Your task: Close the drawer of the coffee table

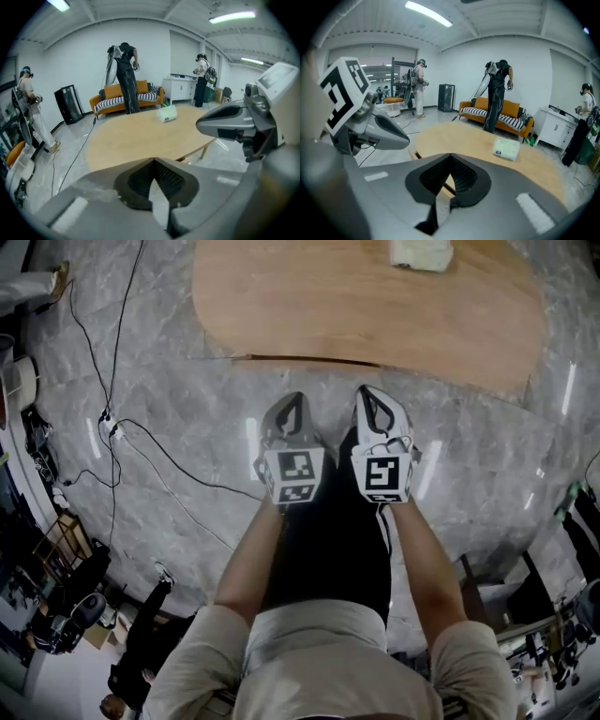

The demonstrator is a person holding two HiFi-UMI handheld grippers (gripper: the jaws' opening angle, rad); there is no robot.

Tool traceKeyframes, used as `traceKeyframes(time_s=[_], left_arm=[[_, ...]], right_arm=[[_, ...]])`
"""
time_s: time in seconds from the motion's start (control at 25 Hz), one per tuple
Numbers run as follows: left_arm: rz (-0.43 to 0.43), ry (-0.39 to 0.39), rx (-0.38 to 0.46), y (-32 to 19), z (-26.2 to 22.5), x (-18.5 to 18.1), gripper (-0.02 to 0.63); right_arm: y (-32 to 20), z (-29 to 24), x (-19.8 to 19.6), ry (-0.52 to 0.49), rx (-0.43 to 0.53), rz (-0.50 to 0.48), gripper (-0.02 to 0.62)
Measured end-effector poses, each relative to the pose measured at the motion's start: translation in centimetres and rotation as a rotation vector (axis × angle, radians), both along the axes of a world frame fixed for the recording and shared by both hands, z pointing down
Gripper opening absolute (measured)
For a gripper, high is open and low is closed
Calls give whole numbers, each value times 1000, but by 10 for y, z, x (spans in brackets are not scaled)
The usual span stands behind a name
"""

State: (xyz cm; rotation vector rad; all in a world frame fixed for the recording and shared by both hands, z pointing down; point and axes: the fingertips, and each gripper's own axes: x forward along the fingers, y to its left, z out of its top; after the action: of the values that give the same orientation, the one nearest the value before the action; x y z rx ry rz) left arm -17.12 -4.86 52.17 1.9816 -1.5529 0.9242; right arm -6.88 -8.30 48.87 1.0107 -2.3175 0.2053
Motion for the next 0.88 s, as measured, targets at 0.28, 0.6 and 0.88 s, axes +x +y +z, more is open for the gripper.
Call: traceKeyframes(time_s=[0.28,0.6,0.88], left_arm=[[-91,117,170,-13,-145,-2,17],[-78,183,426,-30,-323,0,17],[-65,226,603,-30,-420,-4,17]], right_arm=[[-13,-157,-10,-141,157,99,6],[-22,-349,-4,-253,409,164,6],[-3,-438,-15,-334,475,191,6]])
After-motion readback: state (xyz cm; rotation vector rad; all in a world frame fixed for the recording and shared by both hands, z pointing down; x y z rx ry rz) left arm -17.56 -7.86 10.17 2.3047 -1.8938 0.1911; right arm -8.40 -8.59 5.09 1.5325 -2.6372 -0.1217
